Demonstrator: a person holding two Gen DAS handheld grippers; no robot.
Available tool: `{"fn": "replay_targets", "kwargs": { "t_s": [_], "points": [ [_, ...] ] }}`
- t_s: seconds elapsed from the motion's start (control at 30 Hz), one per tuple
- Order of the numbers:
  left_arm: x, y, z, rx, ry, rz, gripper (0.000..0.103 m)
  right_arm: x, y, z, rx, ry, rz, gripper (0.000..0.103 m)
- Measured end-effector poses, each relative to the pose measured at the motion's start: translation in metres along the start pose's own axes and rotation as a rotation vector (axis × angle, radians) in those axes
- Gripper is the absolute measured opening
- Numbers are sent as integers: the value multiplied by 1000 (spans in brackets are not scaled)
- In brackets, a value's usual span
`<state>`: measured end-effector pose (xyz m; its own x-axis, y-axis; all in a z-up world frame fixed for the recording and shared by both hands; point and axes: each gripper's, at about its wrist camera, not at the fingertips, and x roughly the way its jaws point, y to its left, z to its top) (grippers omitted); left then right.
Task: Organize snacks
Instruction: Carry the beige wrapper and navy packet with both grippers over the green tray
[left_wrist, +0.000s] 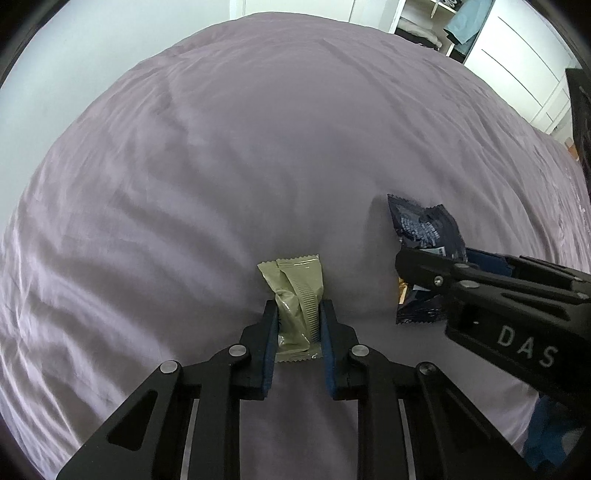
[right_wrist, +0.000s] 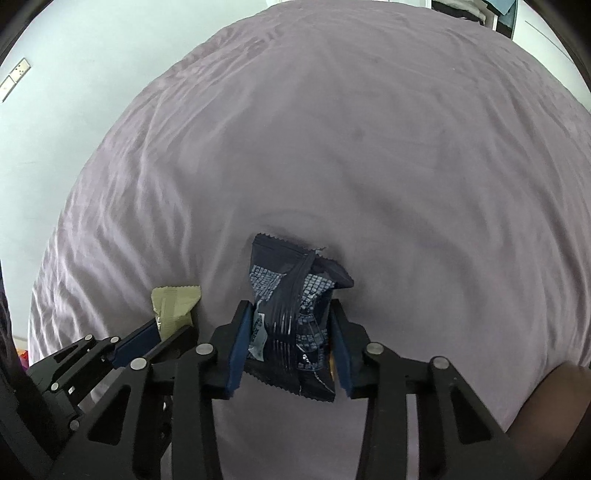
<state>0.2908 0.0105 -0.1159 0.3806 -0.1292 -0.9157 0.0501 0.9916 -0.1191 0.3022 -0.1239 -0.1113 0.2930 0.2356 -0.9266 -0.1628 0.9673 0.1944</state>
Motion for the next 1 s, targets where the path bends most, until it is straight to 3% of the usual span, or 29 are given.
{"fn": "replay_targets", "kwargs": {
  "t_s": [0.53,1.0],
  "points": [
    [-27,-18,1,44,-29,29,17,-66,-9,-13,11,-90,-36,0],
    [-79,-31,-15,105,-66,54,17,-130,13,-68,-48,-109,-36,0]
  ]
}}
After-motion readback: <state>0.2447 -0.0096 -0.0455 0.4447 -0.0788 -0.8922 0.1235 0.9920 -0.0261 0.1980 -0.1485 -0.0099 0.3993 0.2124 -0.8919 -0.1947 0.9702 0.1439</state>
